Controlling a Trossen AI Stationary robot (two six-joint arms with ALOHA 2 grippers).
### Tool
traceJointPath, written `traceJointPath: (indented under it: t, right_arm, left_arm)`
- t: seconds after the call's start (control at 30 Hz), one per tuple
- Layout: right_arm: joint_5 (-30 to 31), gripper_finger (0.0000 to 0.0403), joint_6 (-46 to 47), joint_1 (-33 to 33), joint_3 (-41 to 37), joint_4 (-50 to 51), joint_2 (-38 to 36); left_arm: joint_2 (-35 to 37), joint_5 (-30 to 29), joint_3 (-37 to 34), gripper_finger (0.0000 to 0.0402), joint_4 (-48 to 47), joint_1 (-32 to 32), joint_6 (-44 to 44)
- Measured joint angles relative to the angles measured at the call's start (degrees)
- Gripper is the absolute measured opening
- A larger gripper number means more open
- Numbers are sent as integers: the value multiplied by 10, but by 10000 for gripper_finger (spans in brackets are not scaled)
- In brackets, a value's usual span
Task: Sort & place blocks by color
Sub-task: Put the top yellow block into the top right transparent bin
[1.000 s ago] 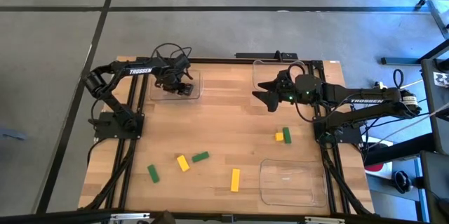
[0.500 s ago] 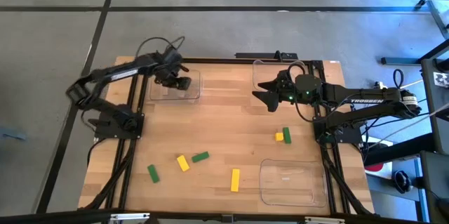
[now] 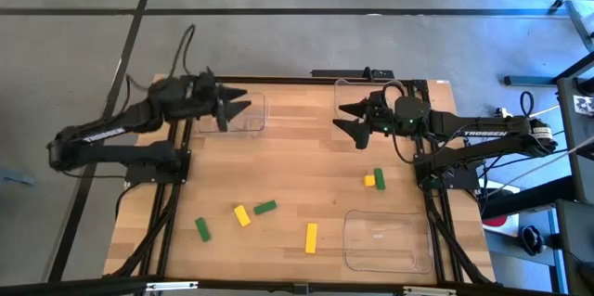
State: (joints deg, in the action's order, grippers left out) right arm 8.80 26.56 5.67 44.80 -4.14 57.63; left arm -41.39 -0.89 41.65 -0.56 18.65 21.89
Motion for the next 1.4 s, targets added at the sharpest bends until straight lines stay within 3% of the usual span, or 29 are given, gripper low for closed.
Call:
traceJointPath:
  t: [0.17,0.5,0.7,0.77,0.87,0.93,1.03,1.17,1.4]
  right_arm:
    - [-37,330,-19,0,0,-30,0]
    - [-44,330,-19,0,0,-52,0]
    - [-83,330,-112,0,1,-31,1]
    - [-105,329,-136,0,21,38,7]
    - [-134,324,-174,-5,88,270,35]
    - [-132,322,-183,-15,125,417,60]
    - [-121,321,-153,-32,145,562,88]
    - [-120,320,-112,-67,103,618,106]
    - [-107,320,-116,-122,-8,533,107]
  left_arm:
    - [15,-21,-74,230,140,-87,-28]
    - [9,0,-79,230,146,-121,-128]
    - [9,0,-79,230,145,-121,-211]
    - [9,-1,-79,230,146,-121,-226]
    - [9,-5,-79,230,146,-121,-224]
    - [9,-5,-79,230,146,-121,-222]
    - [9,-22,-79,230,147,-121,-222]
    - [9,-54,-79,230,148,-121,-222]
    - [9,-76,-79,230,148,-121,-221]
